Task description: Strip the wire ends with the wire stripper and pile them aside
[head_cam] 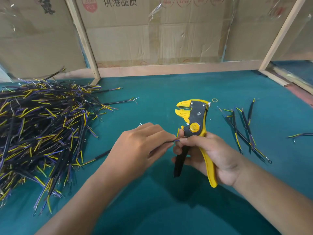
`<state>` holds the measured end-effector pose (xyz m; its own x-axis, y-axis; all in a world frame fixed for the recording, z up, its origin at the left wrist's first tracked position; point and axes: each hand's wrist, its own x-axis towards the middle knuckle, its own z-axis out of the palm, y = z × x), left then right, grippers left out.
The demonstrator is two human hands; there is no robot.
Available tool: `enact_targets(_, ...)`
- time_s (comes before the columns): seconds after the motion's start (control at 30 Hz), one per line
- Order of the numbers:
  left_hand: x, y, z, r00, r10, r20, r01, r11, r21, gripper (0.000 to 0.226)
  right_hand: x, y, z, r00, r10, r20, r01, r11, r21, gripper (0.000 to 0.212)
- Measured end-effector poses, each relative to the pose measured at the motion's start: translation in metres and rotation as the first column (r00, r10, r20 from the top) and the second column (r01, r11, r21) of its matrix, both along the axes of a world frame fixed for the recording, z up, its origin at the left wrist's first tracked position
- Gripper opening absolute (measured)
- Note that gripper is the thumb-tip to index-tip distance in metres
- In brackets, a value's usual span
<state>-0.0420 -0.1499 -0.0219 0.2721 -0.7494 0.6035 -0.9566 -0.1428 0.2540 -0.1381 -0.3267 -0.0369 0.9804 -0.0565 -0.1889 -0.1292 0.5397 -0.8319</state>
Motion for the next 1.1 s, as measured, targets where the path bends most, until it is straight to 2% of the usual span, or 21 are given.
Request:
enact_targets(0.4, 0.003, 0.005, 0.001, 0.978, 0.022, -0.208, -0.015, 0.999, 0.035, 0.014, 0.001, -0.006, -0.001, 0.998, -0.019, 0.065, 0.03, 0.985, -0.172, 0.007)
enact_targets(0.63, 0.006, 0.005, 0.0, 0.951, 0.051, -0.305, -0.068, 0.997, -0.044, 0.006, 0.001, -0.009, 0.001, 0.99, -0.103, 0.1, 0.126, 0.959, -0.253, 0.01)
enact_targets(0.73, 0.007, 0.004, 0.0, 0.946, 0.081, -0.314, -0.11, 0.991, -0.078, 0.005, 0.0, -0.011, 0.003, 0.991, -0.091, 0.098, 0.114, 0.957, -0.267, 0.006)
enact_targets(0.83, 0.007, 0.004, 0.0, 0.938, 0.098, -0.332, -0.136, 0.986, -0.095, 0.005, -0.001, -0.006, 0.001, 0.983, -0.114, 0.141, 0.148, 0.953, -0.264, 0.012)
enact_targets(1.0, 0.001, 0.0, -0.003, 0.908, 0.123, -0.4, -0.171, 0.981, -0.088, 0.004, -0.002, 0.001, -0.005, 0.921, -0.189, 0.341, 0.337, 0.826, -0.452, 0.023)
enact_targets(1.1, -0.004, -0.003, -0.004, 0.898, 0.126, -0.421, -0.17, 0.983, -0.069, 0.004, -0.002, 0.002, -0.008, 0.911, -0.193, 0.365, 0.376, 0.751, -0.542, 0.021)
